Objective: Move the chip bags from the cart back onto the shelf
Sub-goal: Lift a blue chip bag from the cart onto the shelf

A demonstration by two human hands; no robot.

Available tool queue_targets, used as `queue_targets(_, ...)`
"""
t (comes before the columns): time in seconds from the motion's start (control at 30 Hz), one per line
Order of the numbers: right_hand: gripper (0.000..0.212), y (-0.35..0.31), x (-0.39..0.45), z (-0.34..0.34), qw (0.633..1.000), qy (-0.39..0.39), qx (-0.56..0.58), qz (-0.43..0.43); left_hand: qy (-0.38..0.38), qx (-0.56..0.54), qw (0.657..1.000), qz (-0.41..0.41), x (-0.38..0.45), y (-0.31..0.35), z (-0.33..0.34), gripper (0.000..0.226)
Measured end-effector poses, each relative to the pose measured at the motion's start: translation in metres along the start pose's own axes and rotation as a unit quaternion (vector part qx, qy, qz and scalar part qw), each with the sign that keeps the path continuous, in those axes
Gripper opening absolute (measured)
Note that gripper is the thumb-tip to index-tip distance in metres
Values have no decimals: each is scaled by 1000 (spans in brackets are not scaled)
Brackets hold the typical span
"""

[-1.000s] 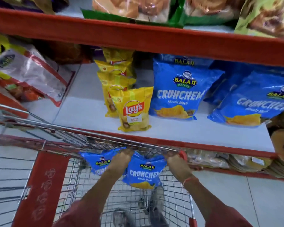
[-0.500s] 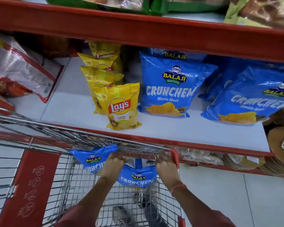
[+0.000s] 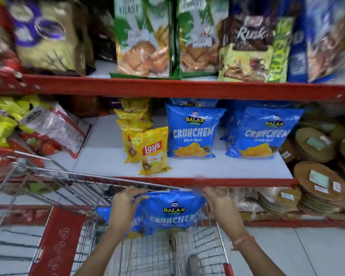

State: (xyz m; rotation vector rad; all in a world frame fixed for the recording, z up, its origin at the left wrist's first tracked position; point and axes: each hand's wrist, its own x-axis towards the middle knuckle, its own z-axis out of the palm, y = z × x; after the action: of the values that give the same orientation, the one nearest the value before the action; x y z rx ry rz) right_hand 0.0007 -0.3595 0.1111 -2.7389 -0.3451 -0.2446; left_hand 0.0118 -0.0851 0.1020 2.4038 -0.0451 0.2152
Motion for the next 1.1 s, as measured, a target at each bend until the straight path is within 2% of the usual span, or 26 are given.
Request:
queue_targets(0.07,36,0,10,-19,998,61,34,-2,31,-25,999,31,10,21,-17,9)
queue_targets(0.27,22,5,49,-86,974,211,64,-48,131,-74,983,104,49,86,-52,9)
queue_targets(0.47,13,32,92,-135,951,294,68,-59,156,-80,976,128,90,141,-51,9)
queue_targets(0.63,9,70,114,-144,959,277,62,-27,148,-59,978,135,122,162,-19,10)
queue_targets(0.77,8,97,126,-128,972,227,63,15,115,-31,987,104,139,160,17,9)
queue_targets(0.9,11,113,129,-114,978,191,69,46,103,-2,989,110,143,163,32,11)
queue_targets(0.97,18,109,132,-108,982,175,67,36,100,10,988,120,143,165,32,17)
queue_targets(1.1,27,77,130,-89,981,184,25,-47,104,50,980,162,125,146,21,28)
